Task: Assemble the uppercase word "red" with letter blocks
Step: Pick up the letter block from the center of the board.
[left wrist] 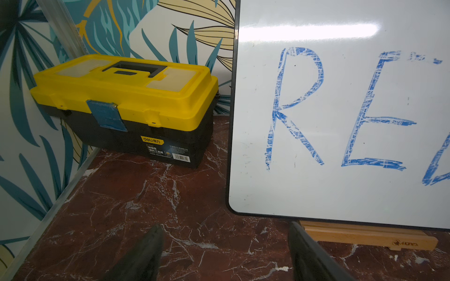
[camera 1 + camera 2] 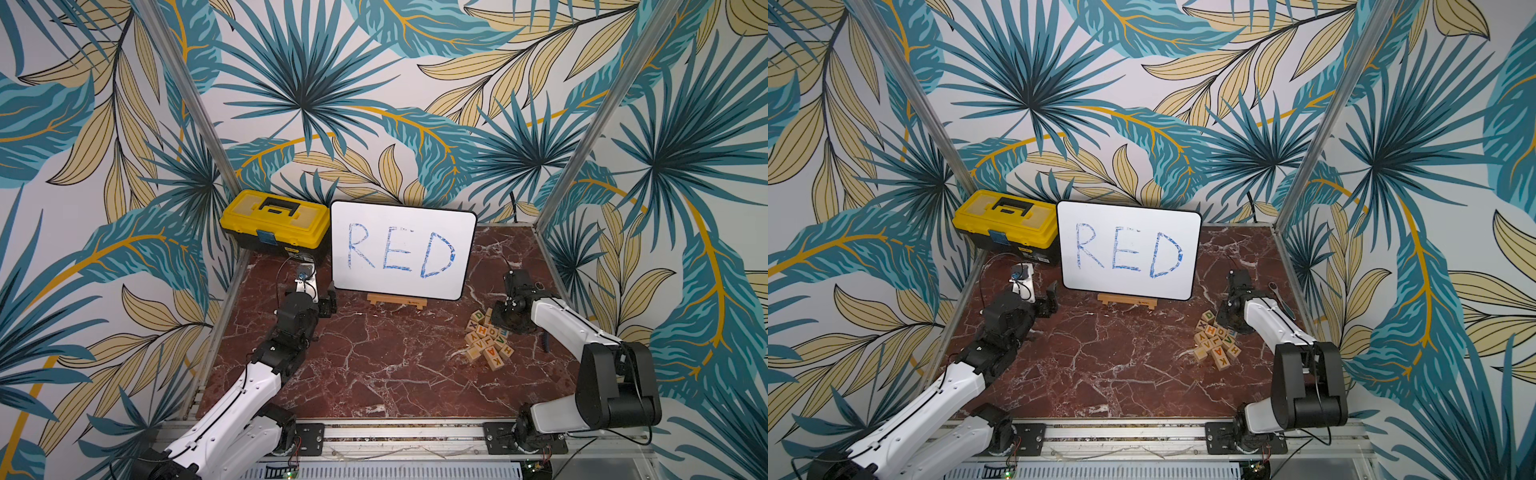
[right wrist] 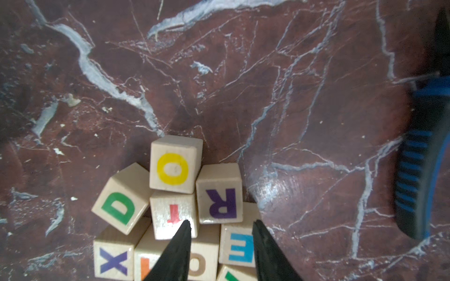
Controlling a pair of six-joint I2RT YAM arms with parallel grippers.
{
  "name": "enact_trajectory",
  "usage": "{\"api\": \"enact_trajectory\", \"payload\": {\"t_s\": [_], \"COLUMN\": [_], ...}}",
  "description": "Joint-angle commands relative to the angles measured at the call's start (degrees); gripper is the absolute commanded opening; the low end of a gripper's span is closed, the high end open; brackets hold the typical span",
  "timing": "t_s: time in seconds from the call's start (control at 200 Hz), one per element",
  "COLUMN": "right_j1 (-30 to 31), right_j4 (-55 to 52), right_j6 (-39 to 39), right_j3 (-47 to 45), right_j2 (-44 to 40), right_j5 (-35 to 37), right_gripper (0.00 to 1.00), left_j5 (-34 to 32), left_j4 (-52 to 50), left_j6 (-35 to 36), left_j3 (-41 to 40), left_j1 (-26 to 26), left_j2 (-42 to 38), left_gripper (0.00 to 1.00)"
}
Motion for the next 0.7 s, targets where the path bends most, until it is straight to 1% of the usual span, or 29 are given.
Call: {"api": "enact_trajectory", "payload": {"t_s": [0.0,0.155,0.33,0.696], "right_j1": [-1.1,-1.8,-1.7,-1.7], "right_j4": [0.9,1.6,2.6,2.3], "right_j6": [0.0,-0.5,-1.1,-1.5], "right_j3": [-0.8,-0.3,0.1,0.3], "right_j2": [0.9,1.7,3.0,4.2], "right_j5": [0.9,0.5,-2.1,-1.0], "right_gripper": [0.43,0.43,0.43,0.43], "left_j5": [-0.8,-0.9,-1.0,-1.4], "left_j4": [-0.9,-0.9,-0.9,-1.0], "left_j6": [0.3,0.4,0.4,0.7], "left_j3": [3.2,3.5,3.6,3.8], "left_j1": [-0.2,-0.3,-0.2,-0.2], "left_j2": [-0.9,-0.8,-0.5,0.3], "left_gripper": [0.80,0.80,0.80,0.80]}}
